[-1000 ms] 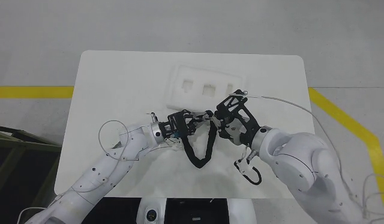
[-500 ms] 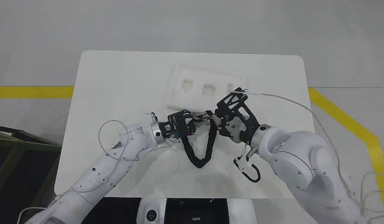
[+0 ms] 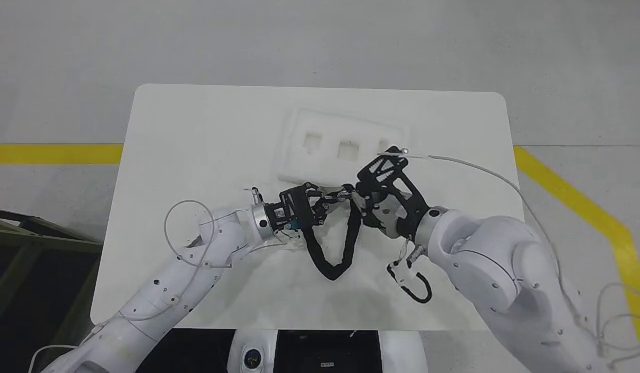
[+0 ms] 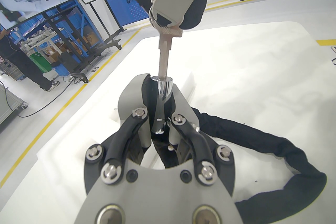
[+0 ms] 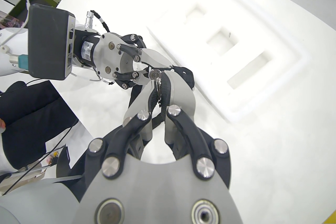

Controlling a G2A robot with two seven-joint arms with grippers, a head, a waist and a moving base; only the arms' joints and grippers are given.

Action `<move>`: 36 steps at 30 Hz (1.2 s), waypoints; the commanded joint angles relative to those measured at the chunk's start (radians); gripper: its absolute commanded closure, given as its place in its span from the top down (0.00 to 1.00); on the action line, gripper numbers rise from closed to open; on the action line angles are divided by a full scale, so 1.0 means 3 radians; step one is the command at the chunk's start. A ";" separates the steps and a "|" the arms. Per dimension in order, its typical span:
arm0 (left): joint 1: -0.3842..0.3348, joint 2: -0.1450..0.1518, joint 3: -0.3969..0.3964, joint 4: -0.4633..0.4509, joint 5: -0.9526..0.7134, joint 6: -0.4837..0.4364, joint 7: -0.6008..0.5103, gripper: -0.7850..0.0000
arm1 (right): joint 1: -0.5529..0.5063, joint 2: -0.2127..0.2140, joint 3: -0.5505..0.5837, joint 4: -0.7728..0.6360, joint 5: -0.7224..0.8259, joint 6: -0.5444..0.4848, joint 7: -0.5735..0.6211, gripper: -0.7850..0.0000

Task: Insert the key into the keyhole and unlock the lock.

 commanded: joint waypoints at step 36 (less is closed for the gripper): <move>0.0000 0.0000 0.0000 0.0000 0.0000 0.0000 0.0000 0.00 | 0.0294 -0.0111 -0.0297 0.0259 -0.0118 0.0126 0.0124 0.64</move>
